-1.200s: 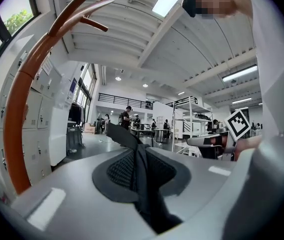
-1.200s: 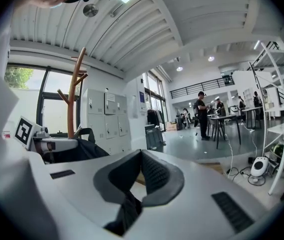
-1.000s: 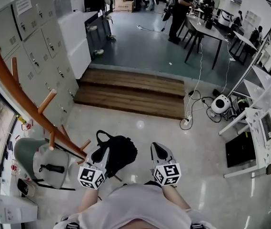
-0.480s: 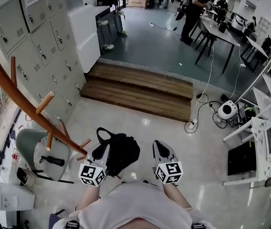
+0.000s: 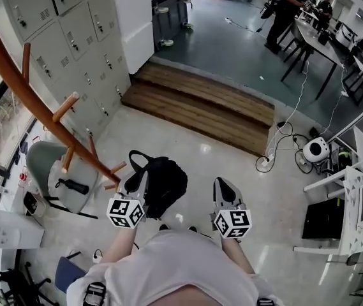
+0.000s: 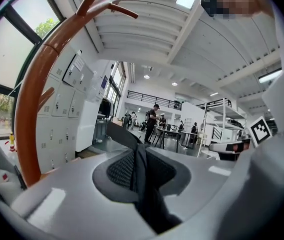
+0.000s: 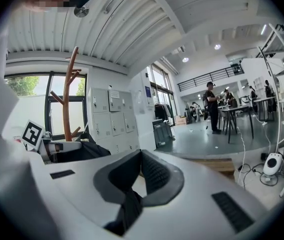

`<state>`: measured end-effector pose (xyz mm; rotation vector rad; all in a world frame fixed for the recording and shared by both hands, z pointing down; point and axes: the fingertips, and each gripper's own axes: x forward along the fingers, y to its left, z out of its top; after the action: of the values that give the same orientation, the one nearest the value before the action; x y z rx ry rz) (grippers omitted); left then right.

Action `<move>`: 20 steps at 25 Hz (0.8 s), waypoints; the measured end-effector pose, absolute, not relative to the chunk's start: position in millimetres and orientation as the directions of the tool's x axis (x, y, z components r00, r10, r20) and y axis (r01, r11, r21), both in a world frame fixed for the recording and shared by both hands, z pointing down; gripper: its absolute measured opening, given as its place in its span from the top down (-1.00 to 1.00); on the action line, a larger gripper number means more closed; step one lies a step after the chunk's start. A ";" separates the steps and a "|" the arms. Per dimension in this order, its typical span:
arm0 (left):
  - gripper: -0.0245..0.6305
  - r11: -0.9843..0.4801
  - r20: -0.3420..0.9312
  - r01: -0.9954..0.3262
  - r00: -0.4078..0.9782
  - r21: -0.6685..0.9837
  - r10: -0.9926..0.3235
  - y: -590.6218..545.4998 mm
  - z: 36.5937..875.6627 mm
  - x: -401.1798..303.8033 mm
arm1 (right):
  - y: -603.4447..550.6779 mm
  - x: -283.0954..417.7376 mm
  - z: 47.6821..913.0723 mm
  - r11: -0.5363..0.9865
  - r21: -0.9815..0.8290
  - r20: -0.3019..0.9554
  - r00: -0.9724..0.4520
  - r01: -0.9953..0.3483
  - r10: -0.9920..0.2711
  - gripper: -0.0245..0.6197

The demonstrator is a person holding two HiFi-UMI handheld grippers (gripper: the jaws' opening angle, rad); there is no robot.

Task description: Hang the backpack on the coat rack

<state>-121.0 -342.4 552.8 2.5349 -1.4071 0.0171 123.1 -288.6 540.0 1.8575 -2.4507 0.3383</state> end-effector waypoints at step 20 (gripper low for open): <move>0.74 -0.229 0.282 -0.938 0.300 0.260 -0.911 -355.4 610.0 -185.0 | -298.8 113.4 549.0 0.288 -0.155 0.187 -0.314 -0.945 -0.931 0.90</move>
<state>-185.0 -355.4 610.0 2.1978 -1.6572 0.0986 113.4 -298.8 549.0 1.8029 -2.4716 0.3655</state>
